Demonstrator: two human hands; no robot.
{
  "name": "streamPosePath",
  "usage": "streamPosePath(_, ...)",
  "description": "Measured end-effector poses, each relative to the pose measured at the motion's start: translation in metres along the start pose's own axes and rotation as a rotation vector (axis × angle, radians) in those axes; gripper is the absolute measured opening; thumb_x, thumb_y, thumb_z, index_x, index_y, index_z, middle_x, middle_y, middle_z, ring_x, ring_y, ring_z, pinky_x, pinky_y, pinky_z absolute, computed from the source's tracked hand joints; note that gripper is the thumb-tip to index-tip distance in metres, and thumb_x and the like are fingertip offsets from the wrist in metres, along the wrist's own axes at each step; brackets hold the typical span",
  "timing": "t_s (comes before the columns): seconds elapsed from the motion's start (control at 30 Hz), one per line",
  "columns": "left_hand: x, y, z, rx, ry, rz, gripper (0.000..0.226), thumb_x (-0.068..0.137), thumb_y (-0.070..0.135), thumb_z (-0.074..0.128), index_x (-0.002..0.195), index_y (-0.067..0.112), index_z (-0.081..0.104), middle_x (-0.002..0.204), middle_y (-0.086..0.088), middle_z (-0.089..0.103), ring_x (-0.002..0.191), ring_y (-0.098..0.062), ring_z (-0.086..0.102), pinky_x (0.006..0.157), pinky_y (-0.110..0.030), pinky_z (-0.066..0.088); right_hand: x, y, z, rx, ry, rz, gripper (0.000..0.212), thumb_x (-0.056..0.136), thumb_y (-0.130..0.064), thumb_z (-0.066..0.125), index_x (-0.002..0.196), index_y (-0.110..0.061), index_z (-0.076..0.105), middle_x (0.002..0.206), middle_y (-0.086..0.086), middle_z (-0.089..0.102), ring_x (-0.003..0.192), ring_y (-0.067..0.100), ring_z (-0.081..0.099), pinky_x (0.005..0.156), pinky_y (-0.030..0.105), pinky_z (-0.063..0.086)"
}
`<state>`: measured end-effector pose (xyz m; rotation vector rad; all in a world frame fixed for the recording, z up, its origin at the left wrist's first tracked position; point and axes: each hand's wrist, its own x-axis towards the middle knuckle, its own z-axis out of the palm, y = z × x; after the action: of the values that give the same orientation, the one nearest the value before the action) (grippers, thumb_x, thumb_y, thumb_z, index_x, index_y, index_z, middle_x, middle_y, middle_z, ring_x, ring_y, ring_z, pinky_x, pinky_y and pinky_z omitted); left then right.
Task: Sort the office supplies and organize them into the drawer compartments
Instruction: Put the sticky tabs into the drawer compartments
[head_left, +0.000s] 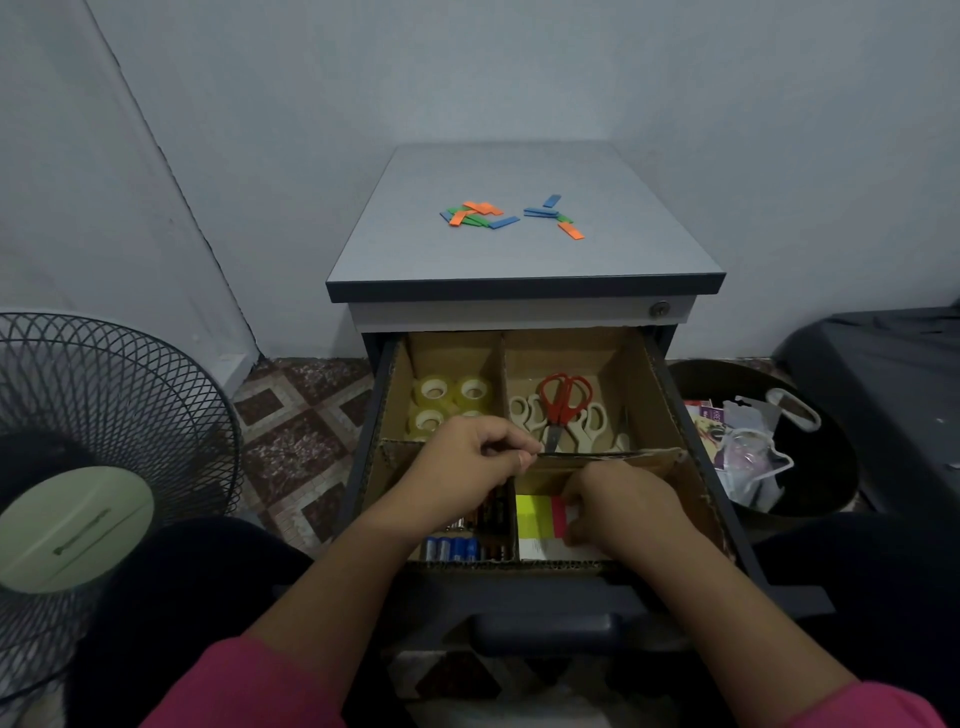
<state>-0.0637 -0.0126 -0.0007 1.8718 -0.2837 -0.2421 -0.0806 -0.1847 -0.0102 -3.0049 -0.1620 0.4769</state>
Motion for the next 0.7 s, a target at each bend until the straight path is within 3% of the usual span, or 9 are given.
streamPosePath(0.23, -0.001, 0.002, -0.002, 0.025, -0.007, -0.002, 0.022, 0.087, 0.007, 0.066, 0.085, 0.029, 0.071, 0.092, 0.007, 0.072, 0.092, -0.008, 0.066, 0.084, -0.025, 0.053, 0.003, 0.012, -0.009, 0.104, -0.114, 0.119, 0.041, 0.08, -0.033, 0.073, 0.12, -0.029, 0.062, 0.116, -0.001, 0.061, 0.105, 0.019, 0.059, 0.09, 0.035, 0.051)
streamPosePath(0.37, -0.002, 0.002, -0.002, 0.049, -0.007, 0.001, 0.021, 0.087, 0.009, 0.065, 0.087, 0.029, 0.071, 0.092, 0.008, 0.071, 0.091, -0.008, 0.066, 0.087, -0.027, 0.054, -0.003, 0.041, -0.015, 0.052, 0.008, 0.282, 0.013, 0.084, -0.016, 0.063, 0.093, -0.022, 0.07, 0.086, -0.002, 0.063, 0.079, 0.016, 0.062, 0.074, 0.031, 0.055)
streamPosePath(0.47, -0.001, 0.002, -0.001, 0.06, -0.008, 0.006, 0.022, 0.087, 0.009, 0.066, 0.086, 0.03, 0.071, 0.091, 0.009, 0.071, 0.091, -0.008, 0.066, 0.086, -0.028, 0.054, -0.004, 0.045, -0.012, 0.029, 0.037, 0.308, 0.01, 0.084, -0.011, 0.06, 0.08, -0.016, 0.067, 0.077, -0.001, 0.059, 0.073, 0.016, 0.06, 0.07, 0.03, 0.054)
streamPosePath(0.57, -0.002, 0.002, -0.001, 0.06, -0.003, 0.005, 0.022, 0.087, 0.009, 0.066, 0.085, 0.03, 0.071, 0.092, 0.009, 0.071, 0.091, -0.006, 0.066, 0.086, -0.025, 0.053, -0.003, 0.037, -0.004, 0.03, 0.014, 0.29, 0.02, 0.085, -0.014, 0.06, 0.066, -0.018, 0.054, 0.072, -0.001, 0.053, 0.072, 0.017, 0.058, 0.07, 0.03, 0.053)
streamPosePath(0.7, -0.003, 0.002, -0.002, 0.06, -0.006, 0.005, 0.021, 0.087, 0.009, 0.066, 0.087, 0.028, 0.072, 0.092, 0.009, 0.071, 0.091, -0.005, 0.066, 0.086, -0.023, 0.053, 0.001, 0.034, 0.001, 0.066, -0.007, 0.287, 0.018, 0.088, -0.018, 0.06, 0.07, -0.017, 0.053, 0.074, 0.0, 0.055, 0.077, 0.018, 0.061, 0.075, 0.032, 0.055)
